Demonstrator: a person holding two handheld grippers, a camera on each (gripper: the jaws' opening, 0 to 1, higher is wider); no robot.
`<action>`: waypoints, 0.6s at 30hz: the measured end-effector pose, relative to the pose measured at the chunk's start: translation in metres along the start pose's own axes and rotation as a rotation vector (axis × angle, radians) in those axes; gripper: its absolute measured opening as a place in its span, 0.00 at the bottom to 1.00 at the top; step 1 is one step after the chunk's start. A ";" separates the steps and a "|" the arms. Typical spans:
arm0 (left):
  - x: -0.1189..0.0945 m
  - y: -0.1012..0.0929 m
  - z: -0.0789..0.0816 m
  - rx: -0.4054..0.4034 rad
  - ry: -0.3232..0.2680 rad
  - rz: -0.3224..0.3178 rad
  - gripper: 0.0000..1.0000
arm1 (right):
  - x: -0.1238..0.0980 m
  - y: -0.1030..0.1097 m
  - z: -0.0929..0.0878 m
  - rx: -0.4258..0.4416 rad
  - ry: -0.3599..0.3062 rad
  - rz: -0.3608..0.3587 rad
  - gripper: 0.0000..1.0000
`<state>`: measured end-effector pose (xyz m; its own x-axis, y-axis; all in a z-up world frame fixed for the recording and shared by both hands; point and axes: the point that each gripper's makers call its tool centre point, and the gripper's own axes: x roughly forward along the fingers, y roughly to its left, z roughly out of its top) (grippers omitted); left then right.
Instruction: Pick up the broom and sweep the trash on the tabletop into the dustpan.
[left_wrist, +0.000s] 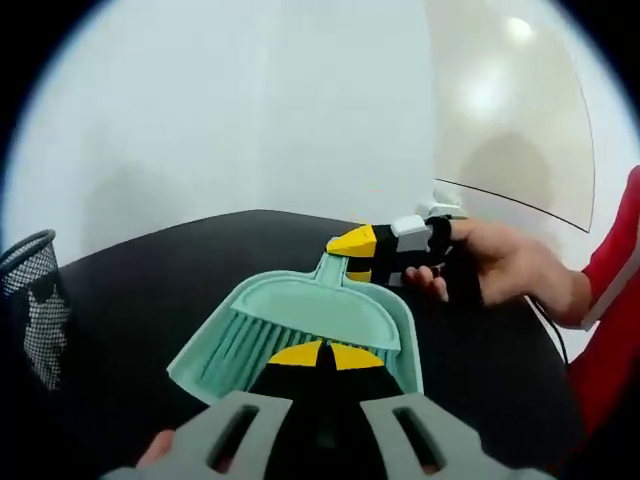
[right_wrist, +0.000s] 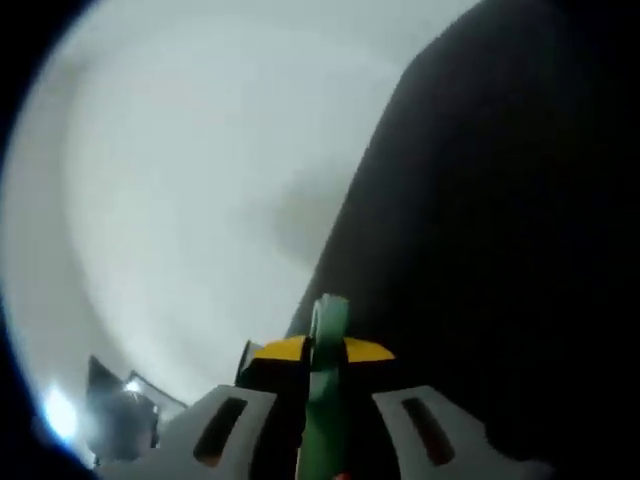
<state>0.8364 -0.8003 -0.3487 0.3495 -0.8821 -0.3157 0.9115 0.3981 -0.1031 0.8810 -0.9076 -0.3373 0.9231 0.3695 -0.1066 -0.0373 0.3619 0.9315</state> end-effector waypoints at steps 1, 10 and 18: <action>0.000 0.000 0.000 0.000 -0.001 -0.001 0.00 | 0.001 0.000 0.001 0.016 -0.005 0.001 0.13; -0.001 0.001 0.000 0.002 -0.002 0.001 0.00 | 0.001 0.001 0.001 0.070 -0.015 0.014 0.11; -0.001 0.002 0.000 0.001 -0.004 0.002 0.00 | -0.001 -0.004 0.009 0.104 -0.045 0.002 0.21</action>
<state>0.8381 -0.7987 -0.3488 0.3520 -0.8825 -0.3119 0.9112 0.3993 -0.1013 0.8839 -0.9173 -0.3373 0.9395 0.3302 -0.0915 -0.0009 0.2693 0.9631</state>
